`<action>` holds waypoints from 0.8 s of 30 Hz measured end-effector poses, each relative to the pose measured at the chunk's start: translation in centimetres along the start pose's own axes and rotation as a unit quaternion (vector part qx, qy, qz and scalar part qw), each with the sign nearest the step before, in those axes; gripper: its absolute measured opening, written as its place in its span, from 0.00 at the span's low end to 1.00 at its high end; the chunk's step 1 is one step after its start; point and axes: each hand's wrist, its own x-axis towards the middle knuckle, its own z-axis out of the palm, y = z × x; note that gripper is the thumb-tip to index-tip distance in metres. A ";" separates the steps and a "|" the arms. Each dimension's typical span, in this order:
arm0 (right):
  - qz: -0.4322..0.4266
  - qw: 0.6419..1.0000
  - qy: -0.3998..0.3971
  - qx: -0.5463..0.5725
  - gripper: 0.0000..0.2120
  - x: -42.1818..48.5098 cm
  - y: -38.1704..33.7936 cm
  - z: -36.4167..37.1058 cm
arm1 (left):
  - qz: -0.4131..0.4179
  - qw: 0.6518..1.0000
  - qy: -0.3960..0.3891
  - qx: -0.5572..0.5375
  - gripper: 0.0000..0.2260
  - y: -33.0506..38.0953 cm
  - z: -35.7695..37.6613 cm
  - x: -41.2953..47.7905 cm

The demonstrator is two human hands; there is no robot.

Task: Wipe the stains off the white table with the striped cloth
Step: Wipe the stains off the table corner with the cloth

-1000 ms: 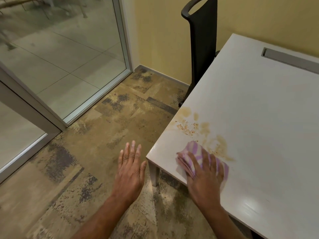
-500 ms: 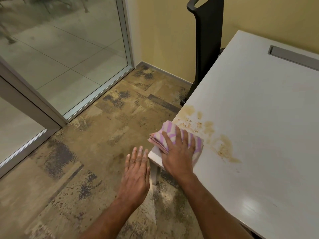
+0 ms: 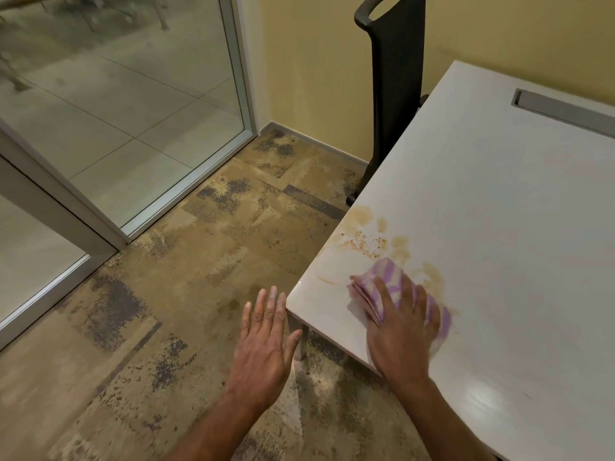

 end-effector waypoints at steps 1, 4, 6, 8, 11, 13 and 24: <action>0.008 1.000 0.002 0.005 0.28 0.9 -0.8 0.0 | 0.001 1.000 0.000 0.000 0.31 0.0 0.0 0.0; 0.000 1.000 0.004 0.008 0.29 3.0 -3.5 0.2 | 0.004 1.000 0.003 0.004 0.31 0.0 0.2 0.0; -0.024 1.000 -0.004 0.010 0.31 4.0 -5.2 0.5 | 0.005 1.000 0.002 0.009 0.32 0.0 0.3 0.0; -0.056 0.998 -0.018 0.010 0.32 4.5 -6.7 0.9 | 0.005 1.000 -0.002 0.013 0.32 0.0 0.3 0.1; -0.113 0.993 -0.031 0.010 0.32 4.4 -8.0 1.1 | -0.002 1.000 -0.011 0.021 0.32 0.2 0.2 0.1; -0.156 0.987 -0.039 0.015 0.32 3.7 -7.9 1.0 | -0.006 1.000 -0.015 0.026 0.33 0.3 0.1 0.0; -0.148 0.987 -0.050 0.041 0.32 -2.3 2.6 0.0 | -0.014 1.000 -0.013 0.012 0.36 1.4 -0.7 0.1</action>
